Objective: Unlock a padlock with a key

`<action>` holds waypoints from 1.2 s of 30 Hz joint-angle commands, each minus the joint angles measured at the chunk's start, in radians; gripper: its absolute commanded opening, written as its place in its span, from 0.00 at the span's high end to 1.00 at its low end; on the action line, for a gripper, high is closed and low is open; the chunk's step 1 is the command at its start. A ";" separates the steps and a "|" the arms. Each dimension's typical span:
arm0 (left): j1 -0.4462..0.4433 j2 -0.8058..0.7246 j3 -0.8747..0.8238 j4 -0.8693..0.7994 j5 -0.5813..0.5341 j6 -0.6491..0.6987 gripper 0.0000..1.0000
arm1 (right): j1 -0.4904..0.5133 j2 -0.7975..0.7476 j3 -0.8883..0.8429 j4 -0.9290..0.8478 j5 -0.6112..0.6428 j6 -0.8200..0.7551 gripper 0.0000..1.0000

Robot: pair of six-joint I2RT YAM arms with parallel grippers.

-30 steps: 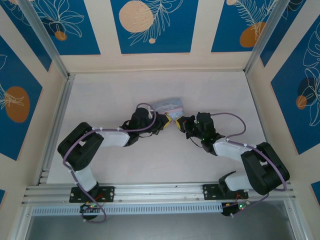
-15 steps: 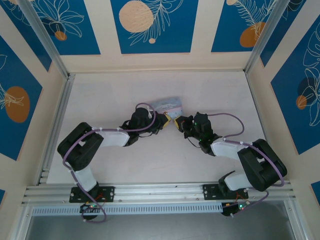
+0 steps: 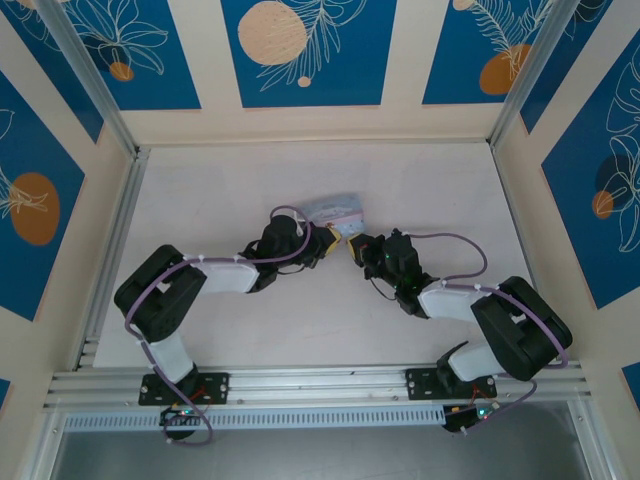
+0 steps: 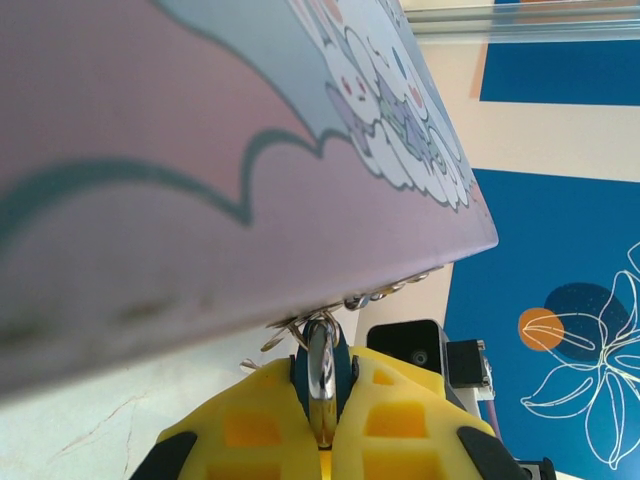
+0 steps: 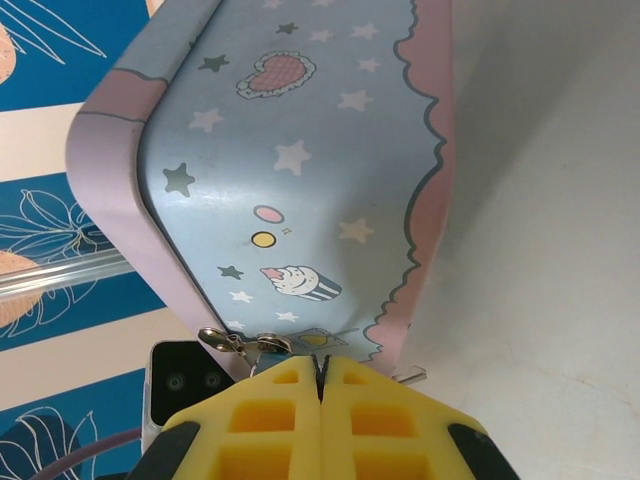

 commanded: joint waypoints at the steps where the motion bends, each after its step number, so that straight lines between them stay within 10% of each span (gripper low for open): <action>1: -0.017 -0.037 0.027 0.047 0.040 -0.013 1.00 | 0.026 0.010 -0.008 0.047 -0.006 0.029 1.00; 18: -0.018 -0.032 0.029 0.045 0.047 -0.010 1.00 | 0.017 0.095 -0.012 0.139 -0.018 0.211 1.00; 36: -0.020 -0.028 0.020 0.056 0.048 -0.012 1.00 | -0.007 0.200 0.083 0.212 -0.185 0.071 1.00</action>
